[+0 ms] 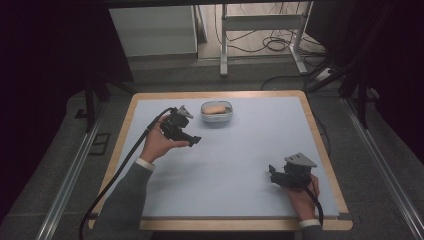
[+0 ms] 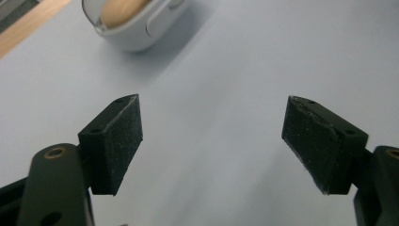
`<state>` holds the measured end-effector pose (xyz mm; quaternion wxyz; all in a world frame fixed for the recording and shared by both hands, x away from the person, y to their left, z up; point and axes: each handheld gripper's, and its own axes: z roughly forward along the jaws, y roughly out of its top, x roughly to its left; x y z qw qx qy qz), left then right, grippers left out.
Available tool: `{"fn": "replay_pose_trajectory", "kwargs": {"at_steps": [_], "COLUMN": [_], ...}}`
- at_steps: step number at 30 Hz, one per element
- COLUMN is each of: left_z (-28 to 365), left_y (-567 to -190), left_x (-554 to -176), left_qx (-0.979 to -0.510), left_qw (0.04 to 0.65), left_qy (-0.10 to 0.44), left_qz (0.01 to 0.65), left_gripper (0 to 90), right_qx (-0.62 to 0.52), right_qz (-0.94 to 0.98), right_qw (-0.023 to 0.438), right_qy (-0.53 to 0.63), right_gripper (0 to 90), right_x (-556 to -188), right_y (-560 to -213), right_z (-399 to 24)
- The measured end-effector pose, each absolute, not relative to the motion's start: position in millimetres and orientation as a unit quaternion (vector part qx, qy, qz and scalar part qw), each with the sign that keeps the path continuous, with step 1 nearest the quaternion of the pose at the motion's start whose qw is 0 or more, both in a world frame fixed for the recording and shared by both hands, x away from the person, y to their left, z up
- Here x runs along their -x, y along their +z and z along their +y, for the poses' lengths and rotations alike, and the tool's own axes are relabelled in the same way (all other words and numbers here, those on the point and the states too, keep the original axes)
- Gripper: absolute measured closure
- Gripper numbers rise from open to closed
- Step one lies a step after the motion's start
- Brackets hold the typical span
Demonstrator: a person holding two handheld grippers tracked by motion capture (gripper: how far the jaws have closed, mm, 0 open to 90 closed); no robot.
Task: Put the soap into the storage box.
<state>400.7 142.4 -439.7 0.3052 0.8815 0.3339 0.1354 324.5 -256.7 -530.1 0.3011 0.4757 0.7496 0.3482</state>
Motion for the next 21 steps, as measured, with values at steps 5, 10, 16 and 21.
{"fn": "replay_pose_trajectory", "kwargs": {"at_steps": [5, 10, 16, 21], "left_z": [162, 178, 189, 194], "left_y": [-461, -484, -503, -518], "left_x": [-375, -357, -343, -335], "left_qx": [-0.869, -0.855, -0.847, -0.846], "left_qw": [0.323, 0.332, 0.334, 0.333], "left_qy": [0.135, 0.129, 0.124, 0.115], "left_qz": [0.349, 0.376, 0.394, 0.401], "left_gripper": [19.6, 19.0, 19.6, 20.9], "right_qx": [-0.477, -0.478, -0.478, -0.479], "right_qz": [0.749, 0.748, 0.747, 0.747], "right_qw": [0.302, 0.302, 0.304, 0.305], "right_qy": [0.348, 0.347, 0.347, 0.346], "right_gripper": [12.6, 12.6, 12.6, 12.6], "right_x": [-325, -325, -325, -325], "right_y": [-530, -530, -530, -530], "right_z": [-257, -257, -257, -257]}}
